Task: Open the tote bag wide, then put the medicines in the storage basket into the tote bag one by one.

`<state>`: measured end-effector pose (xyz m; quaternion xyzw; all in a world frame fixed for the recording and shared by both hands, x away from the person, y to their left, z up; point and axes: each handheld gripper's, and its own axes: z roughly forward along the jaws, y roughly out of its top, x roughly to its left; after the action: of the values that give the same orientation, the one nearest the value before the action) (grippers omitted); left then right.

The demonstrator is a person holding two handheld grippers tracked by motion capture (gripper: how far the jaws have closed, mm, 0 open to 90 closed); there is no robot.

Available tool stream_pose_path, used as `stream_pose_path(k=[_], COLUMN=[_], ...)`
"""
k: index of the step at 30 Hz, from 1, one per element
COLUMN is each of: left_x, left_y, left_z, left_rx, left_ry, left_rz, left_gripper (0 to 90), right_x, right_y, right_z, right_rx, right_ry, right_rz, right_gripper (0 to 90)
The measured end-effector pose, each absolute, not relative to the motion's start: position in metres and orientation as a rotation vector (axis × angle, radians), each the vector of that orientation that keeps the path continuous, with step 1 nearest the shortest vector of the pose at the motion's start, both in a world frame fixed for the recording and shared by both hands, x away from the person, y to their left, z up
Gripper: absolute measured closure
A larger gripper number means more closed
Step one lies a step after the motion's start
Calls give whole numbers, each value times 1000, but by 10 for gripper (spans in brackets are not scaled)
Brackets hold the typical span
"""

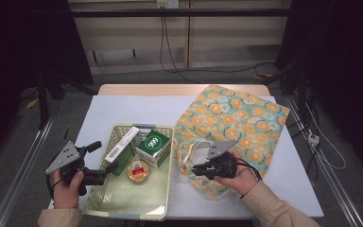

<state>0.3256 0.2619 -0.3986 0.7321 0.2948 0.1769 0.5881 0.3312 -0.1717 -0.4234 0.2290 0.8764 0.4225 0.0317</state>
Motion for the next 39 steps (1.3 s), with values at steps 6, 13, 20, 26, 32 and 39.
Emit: stream_pose_path(k=[6, 13, 20, 26, 32, 39], left_x=[326, 327, 327, 327, 327, 330], left_y=[260, 259, 260, 259, 260, 257], left_z=[-399, -398, -399, -399, -399, -399], left_rx=[1716, 1711, 1717, 1714, 1723, 1727], left_ry=[683, 684, 689, 687, 689, 683], left_rz=[410, 408, 411, 407, 414, 415], left_gripper=[18, 18, 19, 19, 19, 19], right_x=[332, 331, 334, 337, 343, 348], right_y=[-173, -180, -188, -194, -205, -217], right_z=[-423, -419, -416, -413, -408, -408], right_rx=[699, 715, 736, 765, 799, 835], right_ry=[2700, 2664, 2645, 2622, 2575, 2528], right_rz=[1307, 1337, 1390, 1400, 1406, 1397], right_gripper=[862, 880, 890, 893, 895, 895])
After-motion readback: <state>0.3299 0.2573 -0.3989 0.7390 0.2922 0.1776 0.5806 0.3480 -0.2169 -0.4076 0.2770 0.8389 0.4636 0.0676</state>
